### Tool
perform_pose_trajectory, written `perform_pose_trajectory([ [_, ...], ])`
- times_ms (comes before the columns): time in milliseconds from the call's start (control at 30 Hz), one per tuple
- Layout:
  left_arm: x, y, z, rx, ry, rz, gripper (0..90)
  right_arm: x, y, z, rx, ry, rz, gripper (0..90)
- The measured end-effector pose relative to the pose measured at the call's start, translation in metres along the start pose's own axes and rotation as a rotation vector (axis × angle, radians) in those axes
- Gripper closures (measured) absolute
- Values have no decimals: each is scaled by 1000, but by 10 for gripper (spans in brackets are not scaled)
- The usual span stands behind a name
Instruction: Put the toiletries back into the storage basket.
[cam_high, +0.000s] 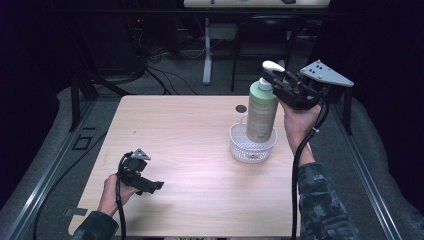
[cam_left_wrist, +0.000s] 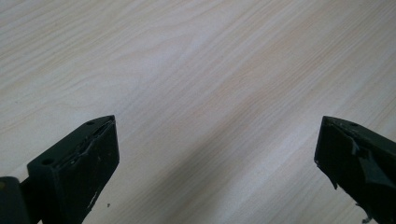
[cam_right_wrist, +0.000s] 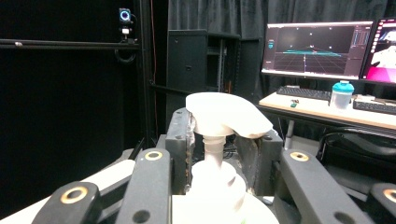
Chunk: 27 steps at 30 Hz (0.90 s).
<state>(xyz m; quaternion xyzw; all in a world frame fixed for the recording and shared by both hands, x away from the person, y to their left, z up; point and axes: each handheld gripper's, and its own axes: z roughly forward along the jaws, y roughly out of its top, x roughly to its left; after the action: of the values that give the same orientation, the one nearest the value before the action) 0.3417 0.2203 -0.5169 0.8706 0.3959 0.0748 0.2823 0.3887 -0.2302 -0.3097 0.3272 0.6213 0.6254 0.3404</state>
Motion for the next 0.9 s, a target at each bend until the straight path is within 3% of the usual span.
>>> perform_pose_trajectory([
  [500, -1, 0, 1, 0, -1, -2, 0, -4, -10, 9, 4, -9, 0, 670],
  [900, -1, 0, 1, 4, -3, 1, 0, -7, -30, 20, 27, -1, 15, 670],
])
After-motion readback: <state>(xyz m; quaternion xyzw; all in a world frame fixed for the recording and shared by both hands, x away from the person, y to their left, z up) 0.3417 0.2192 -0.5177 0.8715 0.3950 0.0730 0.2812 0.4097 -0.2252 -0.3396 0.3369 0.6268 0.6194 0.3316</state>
